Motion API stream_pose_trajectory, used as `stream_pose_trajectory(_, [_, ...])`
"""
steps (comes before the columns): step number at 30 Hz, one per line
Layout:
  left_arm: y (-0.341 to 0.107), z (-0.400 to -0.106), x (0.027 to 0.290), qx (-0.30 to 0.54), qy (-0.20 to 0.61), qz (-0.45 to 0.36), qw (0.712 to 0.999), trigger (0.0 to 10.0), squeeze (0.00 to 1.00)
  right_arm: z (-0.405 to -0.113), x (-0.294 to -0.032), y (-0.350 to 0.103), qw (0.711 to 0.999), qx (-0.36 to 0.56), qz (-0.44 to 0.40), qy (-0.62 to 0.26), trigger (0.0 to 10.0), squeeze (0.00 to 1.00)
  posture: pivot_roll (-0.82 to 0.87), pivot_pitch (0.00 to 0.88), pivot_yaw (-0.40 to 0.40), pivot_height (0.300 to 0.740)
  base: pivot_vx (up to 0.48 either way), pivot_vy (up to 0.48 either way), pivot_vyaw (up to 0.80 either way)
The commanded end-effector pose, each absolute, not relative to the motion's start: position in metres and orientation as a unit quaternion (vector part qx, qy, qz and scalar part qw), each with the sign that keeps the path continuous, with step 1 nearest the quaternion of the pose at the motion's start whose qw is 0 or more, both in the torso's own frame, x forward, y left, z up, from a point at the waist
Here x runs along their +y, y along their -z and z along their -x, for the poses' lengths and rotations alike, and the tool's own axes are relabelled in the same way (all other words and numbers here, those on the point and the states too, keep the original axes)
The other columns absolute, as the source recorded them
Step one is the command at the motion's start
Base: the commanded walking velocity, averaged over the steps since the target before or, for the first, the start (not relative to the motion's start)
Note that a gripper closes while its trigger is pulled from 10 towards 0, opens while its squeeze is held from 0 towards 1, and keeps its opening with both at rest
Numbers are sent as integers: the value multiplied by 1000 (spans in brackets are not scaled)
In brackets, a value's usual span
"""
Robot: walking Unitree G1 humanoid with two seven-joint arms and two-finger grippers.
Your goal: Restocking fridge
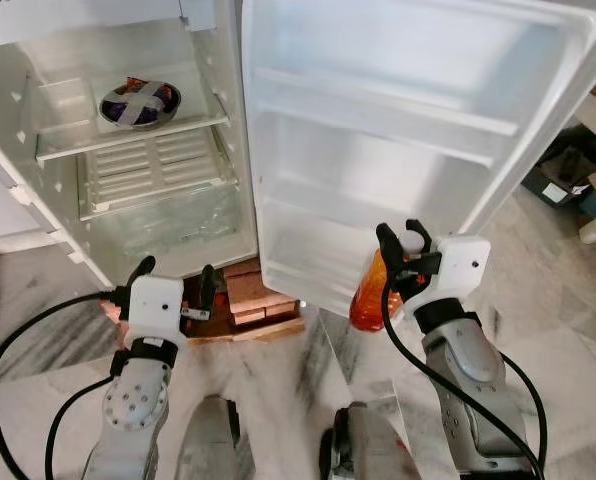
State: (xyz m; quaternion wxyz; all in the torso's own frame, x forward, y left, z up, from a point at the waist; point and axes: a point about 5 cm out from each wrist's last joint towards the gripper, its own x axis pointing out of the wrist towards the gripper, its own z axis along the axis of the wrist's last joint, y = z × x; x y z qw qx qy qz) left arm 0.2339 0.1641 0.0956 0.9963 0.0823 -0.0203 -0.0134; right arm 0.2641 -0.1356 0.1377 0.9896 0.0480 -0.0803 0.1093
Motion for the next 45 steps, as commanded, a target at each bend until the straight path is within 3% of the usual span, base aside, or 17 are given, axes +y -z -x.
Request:
stream_pose_trajectory(1, [-93, -232, 167, -16, 13, -89, 996, 10000, 0, -263, -137, -140, 989, -88, -47, -107, 10000, 0, 94, 183, -34, 638, 0, 0, 0])
stream_pose_trajectory(19, [-89, -237, 162, -9, 27, -104, 994, 10000, 0, -265, -137, -135, 989, -82, -38, -118, 10000, 0, 93, 184, -40, 638, 0, 0, 0])
stream_pose_trajectory(45, [-86, -238, 164, 4, 16, -95, 995, 10000, 0, -267, -129, -138, 986, -84, -40, -141, 10000, 0, 90, 190, -39, 638, 351, 0, 0])
